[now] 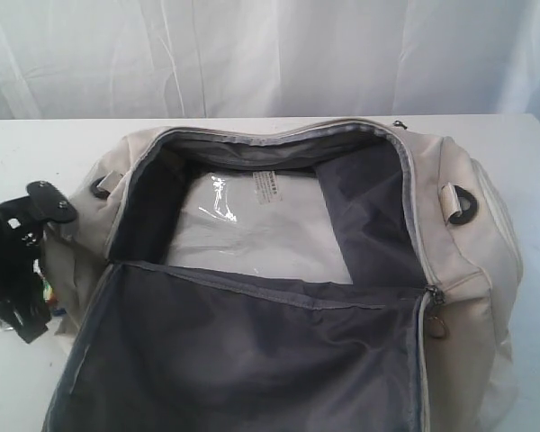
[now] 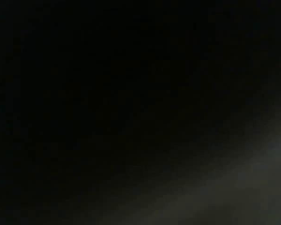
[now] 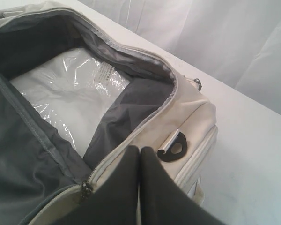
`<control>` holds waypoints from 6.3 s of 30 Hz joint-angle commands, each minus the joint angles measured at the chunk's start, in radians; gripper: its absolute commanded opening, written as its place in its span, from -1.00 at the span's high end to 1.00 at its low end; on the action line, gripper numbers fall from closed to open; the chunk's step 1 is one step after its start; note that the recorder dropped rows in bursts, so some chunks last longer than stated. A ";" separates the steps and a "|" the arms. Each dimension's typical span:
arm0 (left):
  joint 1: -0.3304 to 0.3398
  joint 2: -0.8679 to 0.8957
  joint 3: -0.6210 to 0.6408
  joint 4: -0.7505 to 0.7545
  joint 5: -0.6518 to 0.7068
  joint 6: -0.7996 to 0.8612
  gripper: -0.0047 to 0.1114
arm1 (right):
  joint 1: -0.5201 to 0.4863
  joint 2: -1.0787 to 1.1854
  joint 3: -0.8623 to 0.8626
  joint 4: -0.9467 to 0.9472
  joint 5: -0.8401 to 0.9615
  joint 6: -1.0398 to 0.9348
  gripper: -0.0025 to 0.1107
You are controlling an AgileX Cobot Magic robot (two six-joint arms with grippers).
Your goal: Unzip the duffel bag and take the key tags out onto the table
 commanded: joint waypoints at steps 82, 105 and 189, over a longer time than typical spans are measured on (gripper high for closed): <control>0.112 -1.243 0.682 -0.008 -0.330 -0.455 0.92 | -0.002 -0.010 0.005 -0.002 -0.012 0.029 0.96; 0.269 -1.589 0.892 -0.008 -0.457 -0.449 0.92 | -0.002 -0.008 0.005 0.004 -0.021 0.029 0.96; 0.133 -1.589 0.892 0.083 -0.339 -0.723 0.92 | -0.002 -0.008 0.005 0.004 -0.020 0.017 0.96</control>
